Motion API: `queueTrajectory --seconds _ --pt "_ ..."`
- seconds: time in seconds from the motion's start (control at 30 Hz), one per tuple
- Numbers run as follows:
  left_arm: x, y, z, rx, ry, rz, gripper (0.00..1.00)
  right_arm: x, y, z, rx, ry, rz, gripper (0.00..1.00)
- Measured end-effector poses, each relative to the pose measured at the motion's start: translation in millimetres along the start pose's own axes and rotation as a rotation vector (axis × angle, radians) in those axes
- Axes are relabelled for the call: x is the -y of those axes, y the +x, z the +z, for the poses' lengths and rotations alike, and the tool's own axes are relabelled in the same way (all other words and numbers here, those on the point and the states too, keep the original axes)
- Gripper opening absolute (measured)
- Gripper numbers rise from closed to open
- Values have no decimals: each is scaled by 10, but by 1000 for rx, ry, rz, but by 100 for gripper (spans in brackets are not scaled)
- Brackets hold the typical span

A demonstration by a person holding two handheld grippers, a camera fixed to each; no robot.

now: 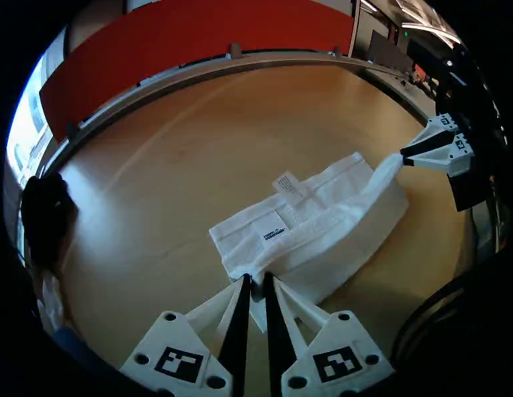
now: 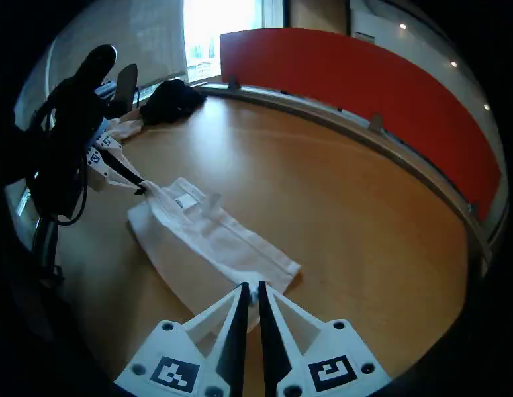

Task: Fold towel

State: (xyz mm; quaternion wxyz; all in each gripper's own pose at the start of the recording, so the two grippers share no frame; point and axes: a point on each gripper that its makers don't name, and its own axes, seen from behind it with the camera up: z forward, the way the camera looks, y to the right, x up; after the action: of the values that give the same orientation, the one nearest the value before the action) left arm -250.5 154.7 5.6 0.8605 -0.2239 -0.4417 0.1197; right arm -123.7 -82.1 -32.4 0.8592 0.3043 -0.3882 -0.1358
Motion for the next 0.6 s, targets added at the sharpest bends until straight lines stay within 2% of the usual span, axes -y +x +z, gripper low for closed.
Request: queueTrajectory --seconds 0.17,0.3,0.6 --pt "51 -9 134 6 13 4 23 -62 -52 115 12 -18 22 10" --pt "92 2 227 9 27 15 25 -107 -80 199 19 -33 38 10" --pt "188 48 361 7 59 31 35 -208 -115 344 31 -72 60 14"
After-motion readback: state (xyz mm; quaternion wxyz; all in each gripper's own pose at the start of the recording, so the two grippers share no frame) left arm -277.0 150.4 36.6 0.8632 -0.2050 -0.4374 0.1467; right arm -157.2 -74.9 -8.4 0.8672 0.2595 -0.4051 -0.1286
